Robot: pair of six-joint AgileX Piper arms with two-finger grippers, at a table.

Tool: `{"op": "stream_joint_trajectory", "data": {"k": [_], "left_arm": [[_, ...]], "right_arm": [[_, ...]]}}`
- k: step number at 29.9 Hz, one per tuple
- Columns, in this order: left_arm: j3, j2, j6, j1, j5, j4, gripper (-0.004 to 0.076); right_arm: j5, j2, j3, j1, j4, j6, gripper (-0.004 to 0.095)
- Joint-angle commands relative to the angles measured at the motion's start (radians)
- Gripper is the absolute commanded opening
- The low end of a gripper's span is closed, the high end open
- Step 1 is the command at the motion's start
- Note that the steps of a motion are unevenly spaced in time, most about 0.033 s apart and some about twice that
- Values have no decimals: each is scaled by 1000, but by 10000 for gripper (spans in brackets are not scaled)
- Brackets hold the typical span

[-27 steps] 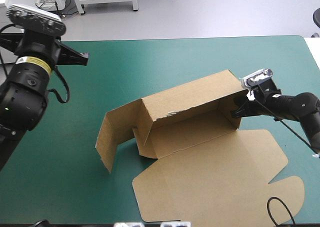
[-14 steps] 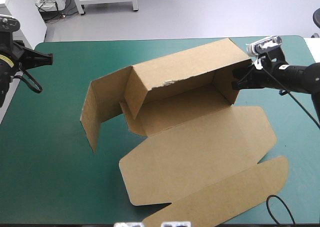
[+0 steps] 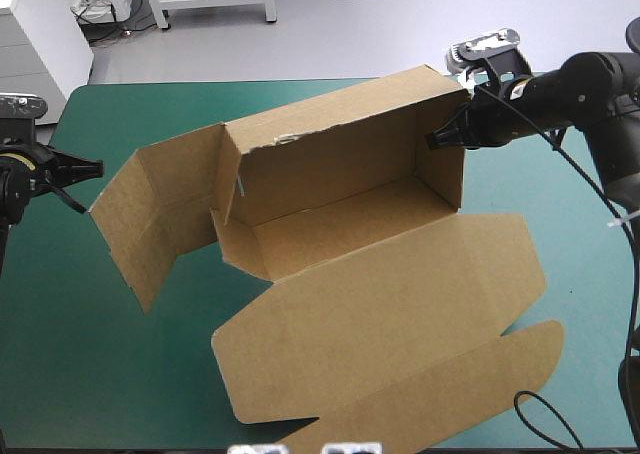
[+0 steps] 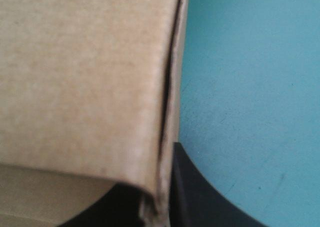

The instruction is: Fold the box

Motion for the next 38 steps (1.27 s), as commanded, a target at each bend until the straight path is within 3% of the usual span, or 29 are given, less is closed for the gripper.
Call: {"op": "stream_joint_trajectory", "data": {"k": [1,11,18,27,30,35,38], "left_arm": [[-2,-23,23,5,-78,4,-3],[4,-21,25,5,-86,-3,-3],[4,-21,25,5,-93,-3,-3],[4,-21,25,5,-93,-11,-3],[4,-21,25,5,-93,-11,-3],[4,-21,25,5,-91,-11,-3],[6,-19,25,5,-93,-13,-3]], "right_arm": [[12,-16,-58,47,-15,82,1],[14,7,98,66,9,190,1],[12,18,225,66,-2,183,1],[10,150,230,66,-42,149,1],[-25,187,230,66,-42,123,1],[-183,203,230,66,-52,87,8],[-260,203,230,66,-61,106,63]]}}
